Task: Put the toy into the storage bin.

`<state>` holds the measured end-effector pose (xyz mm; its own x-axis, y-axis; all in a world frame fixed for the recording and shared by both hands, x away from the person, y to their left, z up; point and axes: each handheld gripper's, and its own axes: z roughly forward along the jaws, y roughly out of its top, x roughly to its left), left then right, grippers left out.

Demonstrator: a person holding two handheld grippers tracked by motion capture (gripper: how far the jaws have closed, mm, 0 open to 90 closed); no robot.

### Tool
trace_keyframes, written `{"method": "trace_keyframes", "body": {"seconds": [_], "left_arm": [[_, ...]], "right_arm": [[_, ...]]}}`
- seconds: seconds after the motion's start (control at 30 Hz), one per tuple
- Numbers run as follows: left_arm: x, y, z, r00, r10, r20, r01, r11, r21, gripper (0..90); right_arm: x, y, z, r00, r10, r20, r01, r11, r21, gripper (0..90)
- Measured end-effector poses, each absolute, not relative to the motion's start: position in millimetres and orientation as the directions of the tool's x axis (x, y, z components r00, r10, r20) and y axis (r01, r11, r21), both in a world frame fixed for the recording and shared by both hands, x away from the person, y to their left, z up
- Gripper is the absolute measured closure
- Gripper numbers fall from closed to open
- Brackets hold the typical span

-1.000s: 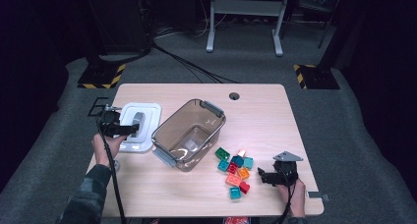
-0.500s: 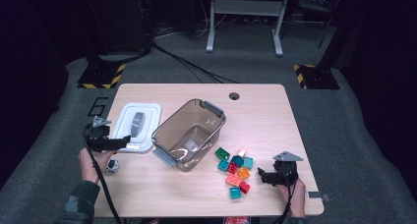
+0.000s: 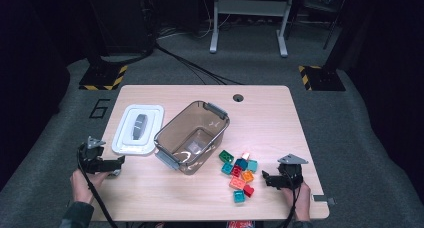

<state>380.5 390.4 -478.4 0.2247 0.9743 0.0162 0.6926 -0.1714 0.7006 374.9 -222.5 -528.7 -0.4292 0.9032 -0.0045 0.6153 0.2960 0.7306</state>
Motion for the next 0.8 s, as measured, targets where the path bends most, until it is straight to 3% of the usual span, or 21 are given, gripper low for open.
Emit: {"method": "trace_keyframes", "body": {"seconds": [0.4, 0.5, 0.6, 0.8], "left_arm": [[373.3, 400.7, -512.5, 0.179, 0.984, -0.008, 0.761, -0.134, 0.635, 0.9], [369.7, 399.4, -515.1, 0.164, 0.986, 0.000, 0.739, -0.123, 0.663, 16.8], [367.3, 399.9, -518.2, 0.177, 0.984, 0.003, 0.739, -0.135, 0.660, 24.0], [367.3, 399.8, -518.2, 0.178, 0.984, 0.000, 0.739, -0.134, 0.660, 24.8]], "right_arm": [[374.9, -222.5, -528.7, -0.429, 0.903, -0.005, 0.615, 0.296, 0.731, 7.8], [374.9, -222.6, -528.7, -0.429, 0.903, -0.005, 0.615, 0.296, 0.731, 7.8], [374.9, -222.6, -528.7, -0.430, 0.903, -0.005, 0.615, 0.296, 0.731, 7.8], [375.0, -222.7, -528.7, -0.432, 0.902, -0.006, 0.615, 0.299, 0.730, 7.8]]}}
